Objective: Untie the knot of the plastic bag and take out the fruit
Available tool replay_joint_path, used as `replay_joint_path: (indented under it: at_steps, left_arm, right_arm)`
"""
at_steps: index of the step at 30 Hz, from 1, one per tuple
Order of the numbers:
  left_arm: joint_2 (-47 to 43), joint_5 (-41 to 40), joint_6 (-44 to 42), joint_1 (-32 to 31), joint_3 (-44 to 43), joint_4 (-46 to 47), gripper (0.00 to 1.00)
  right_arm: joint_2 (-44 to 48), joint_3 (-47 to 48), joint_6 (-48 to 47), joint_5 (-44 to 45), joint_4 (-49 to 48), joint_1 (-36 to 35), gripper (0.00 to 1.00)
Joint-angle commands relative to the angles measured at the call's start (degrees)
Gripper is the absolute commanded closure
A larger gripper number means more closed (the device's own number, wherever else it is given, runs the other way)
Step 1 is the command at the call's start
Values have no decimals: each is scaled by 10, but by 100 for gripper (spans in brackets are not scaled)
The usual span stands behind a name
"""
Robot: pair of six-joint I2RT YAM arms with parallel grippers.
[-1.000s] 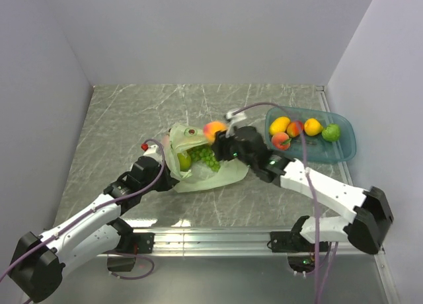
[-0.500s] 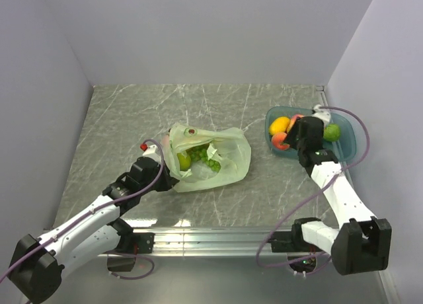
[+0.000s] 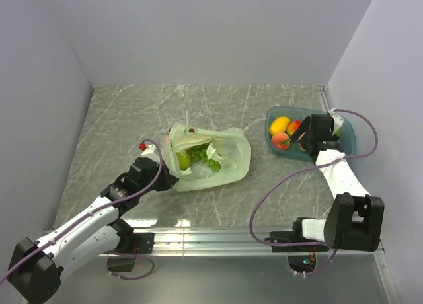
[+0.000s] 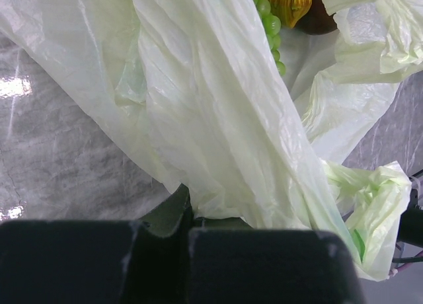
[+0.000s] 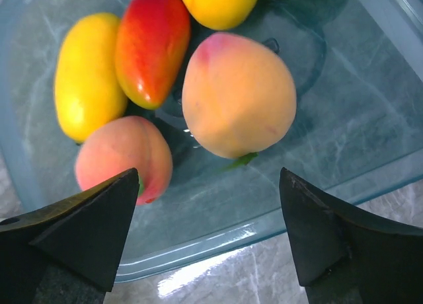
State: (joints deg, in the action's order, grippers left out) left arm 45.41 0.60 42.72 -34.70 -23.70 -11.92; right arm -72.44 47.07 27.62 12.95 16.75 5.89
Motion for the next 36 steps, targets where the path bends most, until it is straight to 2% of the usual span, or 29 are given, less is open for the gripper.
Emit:
replay_joint_path:
  at_steps: [1,3,7,11,16,18,21,25,30,34,36]
  left_arm:
    - [-8,-4,-2,-2,-6,8,99]
    - [-5,-4,-2,-3,-7,8,99]
    - [4,-4,-1,-2,-8,11,99]
    - [12,-23,5,-3,-13,9,99]
    - [14,-32,15,-3,-16,5,99]
    - [14,-34,19,-3,-18,4,99]
    - [17,-32,24,-3,-20,2,99]
    - [16,-31,25,-2,-24,-2,99]
    - [12,-32,28,-3,-29,-10,99]
    - [13,-28,27,-2,-31,-13,99]
    - [14,-26,25,-3,-35,-15,99]
  right_arm:
    - [25,32,-2,1,-6,2,6]
    - [45,35,-18,-19,-6,-5,6]
    - [85,47,-70,-61,-17,-74,7]
    - [108,67,-128,-83,-23,-242,13]
    - [97,86,-184,-161,-62,-403,19]
    - [62,109,-211,-193,-64,-471,20]
    - [-9,150,-229,-221,-48,-532,21]
    - [-81,174,-244,-218,-52,-570,25]
    - [-170,215,-270,-209,-43,-576,31]
    - [-231,235,-295,-132,-36,-572,33]
    - [-259,240,-293,-100,-37,-563,31]
